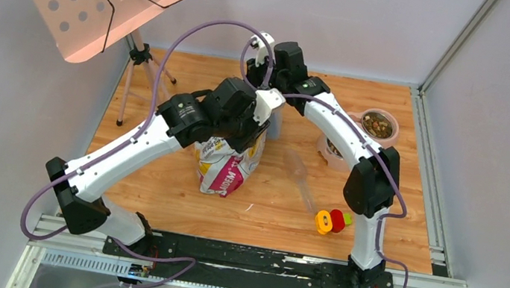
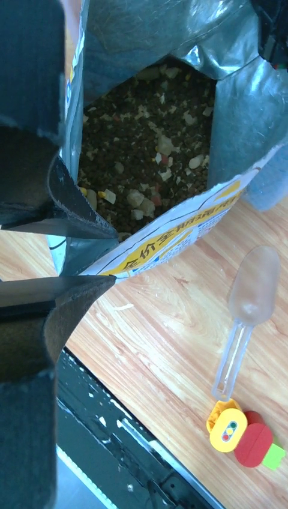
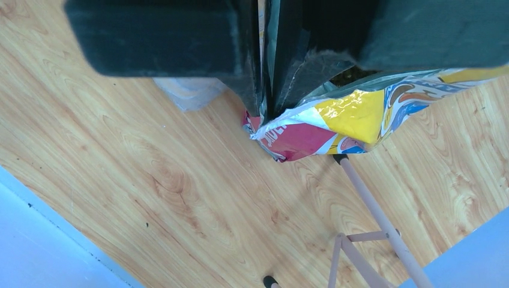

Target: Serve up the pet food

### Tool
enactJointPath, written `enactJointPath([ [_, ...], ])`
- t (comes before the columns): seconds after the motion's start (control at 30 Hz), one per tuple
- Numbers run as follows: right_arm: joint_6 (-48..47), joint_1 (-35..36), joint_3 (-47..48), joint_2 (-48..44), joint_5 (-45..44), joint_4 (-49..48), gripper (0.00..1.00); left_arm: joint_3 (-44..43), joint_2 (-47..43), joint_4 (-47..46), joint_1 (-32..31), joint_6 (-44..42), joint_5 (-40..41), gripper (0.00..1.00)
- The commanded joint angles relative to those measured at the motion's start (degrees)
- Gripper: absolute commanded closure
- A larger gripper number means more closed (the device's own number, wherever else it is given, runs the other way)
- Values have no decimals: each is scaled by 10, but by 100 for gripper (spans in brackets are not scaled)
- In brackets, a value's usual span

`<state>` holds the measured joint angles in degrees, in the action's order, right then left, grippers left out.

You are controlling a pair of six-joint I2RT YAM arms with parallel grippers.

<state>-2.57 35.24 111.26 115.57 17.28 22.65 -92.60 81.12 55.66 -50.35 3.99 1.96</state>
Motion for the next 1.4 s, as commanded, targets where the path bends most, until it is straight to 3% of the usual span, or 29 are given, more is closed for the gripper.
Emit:
enactJointPath([
  [0.0,18,-13,42,14,-71,-45,90,-22,-32,-9,-6,-50,-5,59],
  [0.13,22,-15,43,10,-75,-45,100,-5,-94,-10,-7,-77,-13,39],
  [0.2,38,-15,44,11,-74,-45,100,20,-124,-14,-7,-77,-16,36],
  [0.47,45,-15,46,18,-80,-45,100,54,-109,7,-8,-44,-117,36],
  [0.67,50,-15,35,16,-83,-45,100,26,-61,10,-10,17,-84,36],
  [0.8,53,-15,37,17,-89,-45,100,-15,-23,39,-42,69,-3,43],
  [0.93,54,-15,46,19,-95,-48,100,-59,14,56,-62,89,58,57],
  [1.07,51,-16,46,15,-108,-53,100,-67,27,56,-63,82,65,80],
  [1.1,51,-17,45,12,-111,-53,100,-64,26,53,-63,77,67,91],
  [1.17,51,-19,43,10,-114,-53,100,-61,21,50,-62,67,69,100],
  [1.37,53,-21,32,-17,-132,-46,100,-35,-34,44,-40,-2,27,100],
])
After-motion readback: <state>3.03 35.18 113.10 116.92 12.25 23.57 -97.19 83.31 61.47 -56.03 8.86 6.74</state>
